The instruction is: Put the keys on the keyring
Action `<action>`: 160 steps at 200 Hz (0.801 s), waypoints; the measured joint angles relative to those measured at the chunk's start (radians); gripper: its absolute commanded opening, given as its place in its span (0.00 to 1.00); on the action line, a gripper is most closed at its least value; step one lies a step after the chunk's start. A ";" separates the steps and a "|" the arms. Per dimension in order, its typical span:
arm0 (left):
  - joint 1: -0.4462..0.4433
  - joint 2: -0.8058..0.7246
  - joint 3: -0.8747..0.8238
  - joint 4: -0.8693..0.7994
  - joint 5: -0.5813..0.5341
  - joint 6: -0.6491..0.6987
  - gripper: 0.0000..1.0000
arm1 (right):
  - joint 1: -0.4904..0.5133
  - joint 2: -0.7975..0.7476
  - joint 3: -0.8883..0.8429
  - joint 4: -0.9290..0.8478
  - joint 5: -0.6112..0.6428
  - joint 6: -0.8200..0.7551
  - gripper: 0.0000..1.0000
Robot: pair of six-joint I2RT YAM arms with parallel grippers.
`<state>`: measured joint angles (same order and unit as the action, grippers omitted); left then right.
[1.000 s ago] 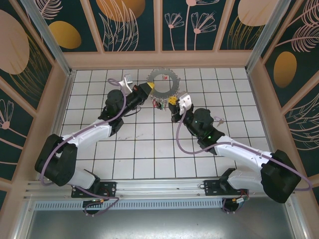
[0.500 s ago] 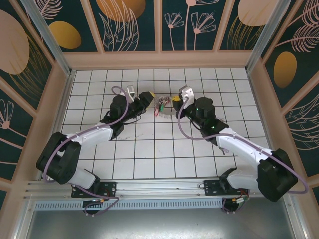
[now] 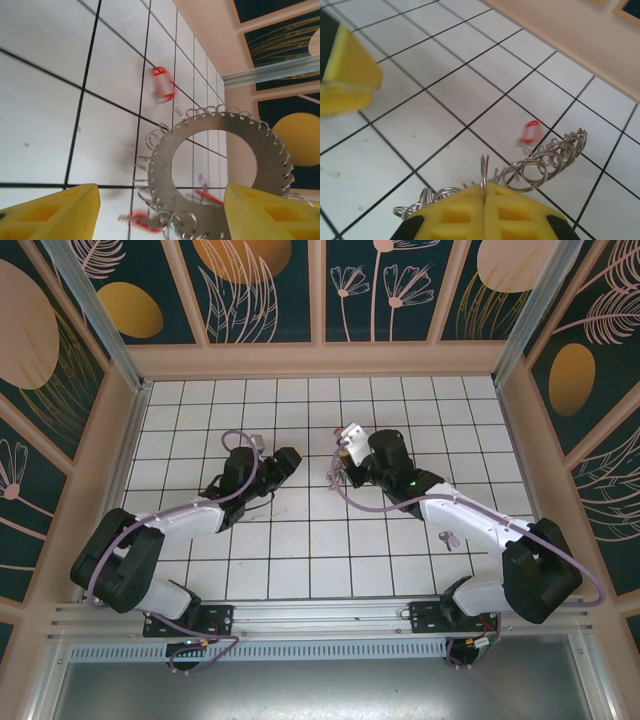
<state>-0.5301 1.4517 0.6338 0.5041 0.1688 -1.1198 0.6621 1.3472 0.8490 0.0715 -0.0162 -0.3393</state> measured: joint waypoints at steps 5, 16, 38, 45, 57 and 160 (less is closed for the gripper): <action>0.000 -0.013 0.001 -0.005 -0.008 0.022 0.67 | 0.000 0.000 0.000 -0.005 -0.015 -0.020 0.00; 0.000 -0.041 0.003 -0.009 -0.024 0.073 0.67 | -0.005 -0.003 -0.003 -0.011 -0.060 -0.050 0.00; 0.000 -0.100 0.004 0.000 -0.032 0.181 0.66 | -0.037 -0.037 -0.031 -0.004 -0.197 -0.088 0.00; 0.000 -0.117 0.004 0.016 -0.031 0.223 0.66 | -0.056 -0.054 -0.046 0.007 -0.249 -0.095 0.00; 0.000 -0.145 0.004 0.050 -0.012 0.299 0.65 | -0.092 -0.087 -0.078 0.032 -0.338 -0.107 0.00; 0.001 -0.139 0.043 0.121 0.547 0.972 0.47 | -0.170 -0.122 -0.122 0.082 -0.661 -0.202 0.00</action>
<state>-0.5293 1.3128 0.6769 0.6254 0.7155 -0.1474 0.4919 1.2255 0.7273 0.1535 -0.6773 -0.5415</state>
